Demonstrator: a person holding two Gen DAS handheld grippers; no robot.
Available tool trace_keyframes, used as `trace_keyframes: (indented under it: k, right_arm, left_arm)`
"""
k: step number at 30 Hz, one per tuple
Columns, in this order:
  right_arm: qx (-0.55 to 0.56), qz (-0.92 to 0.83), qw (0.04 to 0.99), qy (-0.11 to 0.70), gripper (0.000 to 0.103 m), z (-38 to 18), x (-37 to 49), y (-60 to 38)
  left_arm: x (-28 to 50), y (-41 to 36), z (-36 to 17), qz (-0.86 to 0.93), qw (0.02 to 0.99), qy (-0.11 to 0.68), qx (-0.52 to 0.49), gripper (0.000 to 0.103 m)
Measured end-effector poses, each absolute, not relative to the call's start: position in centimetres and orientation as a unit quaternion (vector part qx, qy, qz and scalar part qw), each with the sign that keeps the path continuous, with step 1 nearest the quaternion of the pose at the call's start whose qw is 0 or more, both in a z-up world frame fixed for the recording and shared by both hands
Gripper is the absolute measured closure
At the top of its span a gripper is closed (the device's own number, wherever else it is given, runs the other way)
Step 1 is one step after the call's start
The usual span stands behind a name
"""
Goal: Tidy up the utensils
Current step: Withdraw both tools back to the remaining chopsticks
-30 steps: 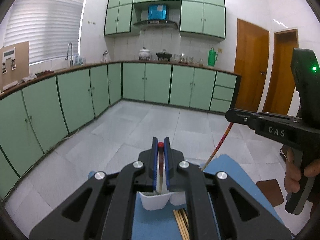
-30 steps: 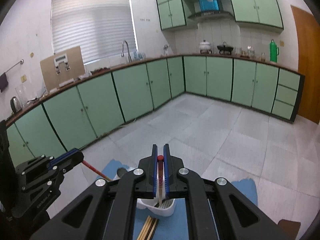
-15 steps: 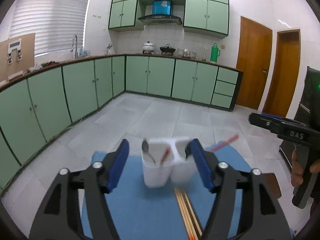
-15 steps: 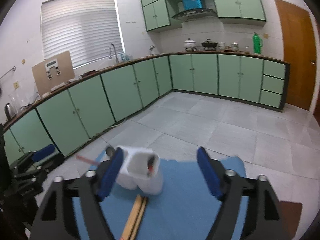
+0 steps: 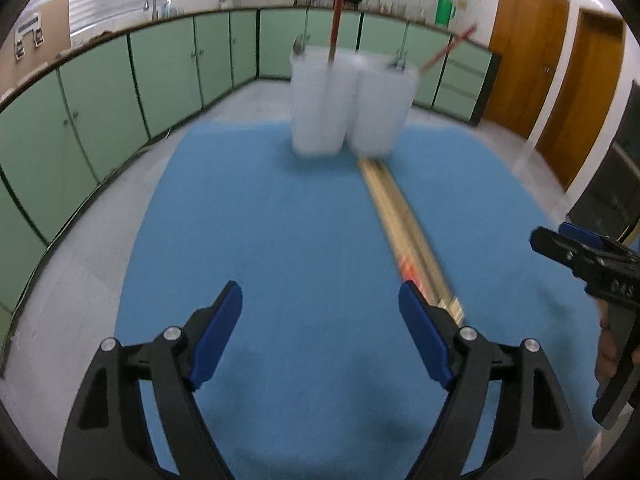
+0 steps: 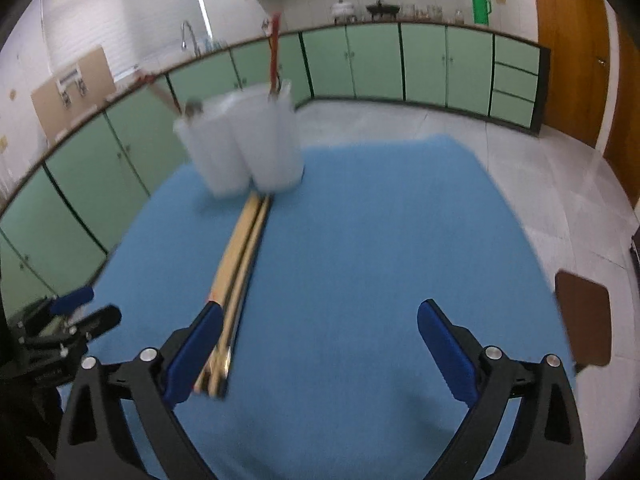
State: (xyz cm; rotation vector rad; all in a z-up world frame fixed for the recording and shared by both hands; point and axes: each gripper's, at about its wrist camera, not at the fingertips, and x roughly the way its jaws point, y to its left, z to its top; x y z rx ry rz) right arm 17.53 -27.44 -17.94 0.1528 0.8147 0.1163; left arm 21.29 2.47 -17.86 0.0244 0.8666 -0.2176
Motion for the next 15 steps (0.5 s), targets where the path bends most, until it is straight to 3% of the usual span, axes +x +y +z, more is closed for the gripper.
trace_keyframes:
  k: [15]
  right_arm:
    - [0.000, 0.060, 0.898, 0.436, 0.009, -22.7, 15.6, -21.7]
  left_arm:
    - [20.2, 6.0, -21.7, -0.079, 0.886, 0.458, 0.002, 0.025]
